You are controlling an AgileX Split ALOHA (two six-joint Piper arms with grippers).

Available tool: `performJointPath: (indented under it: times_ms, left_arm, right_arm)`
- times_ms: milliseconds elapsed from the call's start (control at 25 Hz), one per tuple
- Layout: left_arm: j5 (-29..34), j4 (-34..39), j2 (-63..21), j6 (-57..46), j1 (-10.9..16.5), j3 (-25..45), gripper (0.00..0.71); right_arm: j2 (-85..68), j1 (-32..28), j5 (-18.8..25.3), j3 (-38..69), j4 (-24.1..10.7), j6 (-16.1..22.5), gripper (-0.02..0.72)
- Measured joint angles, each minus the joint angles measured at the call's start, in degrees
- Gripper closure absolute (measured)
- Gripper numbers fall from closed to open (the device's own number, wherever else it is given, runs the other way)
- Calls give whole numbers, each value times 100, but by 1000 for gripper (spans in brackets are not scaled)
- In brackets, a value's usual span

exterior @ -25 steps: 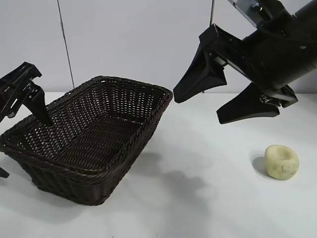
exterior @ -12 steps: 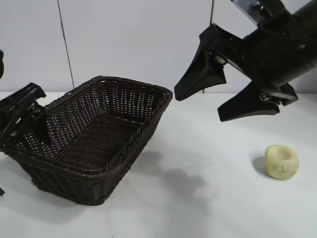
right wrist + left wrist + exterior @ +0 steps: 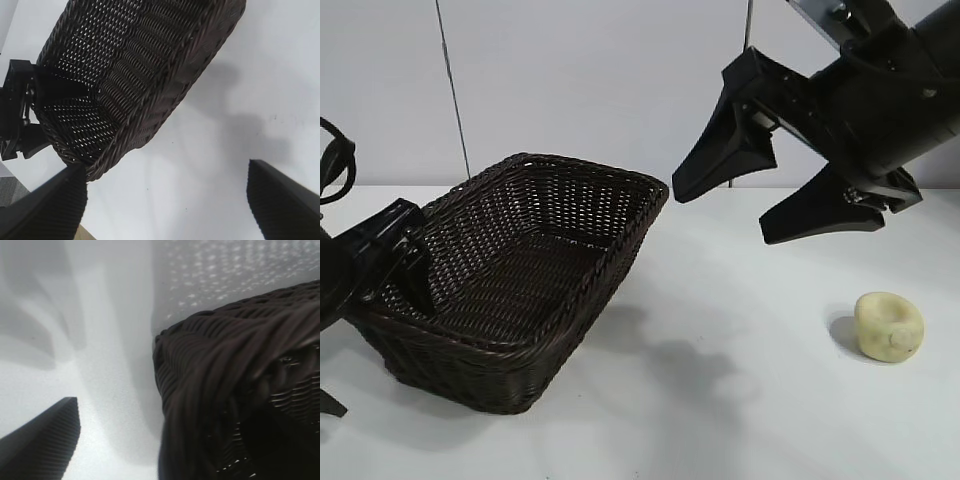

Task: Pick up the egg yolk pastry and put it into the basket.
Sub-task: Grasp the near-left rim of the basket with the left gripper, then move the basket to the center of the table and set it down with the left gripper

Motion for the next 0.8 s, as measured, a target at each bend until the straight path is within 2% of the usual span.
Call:
performJointPath:
  times_ms: [80,280,360,600,800]
  left_arm:
    - [0,-12,0,0,0,0,193]
    - [-44,-195,0,0,0,0,506]
    - [-30,-330,-5,-41,0,0,588]
    - [54,-352,-5,-5,-12,-39,600]
    - [497,-293,0,2,-12,-360,600]
  right_arm:
    - [0,0,0,0,0,0,80]
    - [0,0,-5,0,0,0,80]
    - [0,0,-5,0,0,0,80]
    - [0,0,-5,0,0,0,80]
    - [0,0,-5,0,-7,0,80]
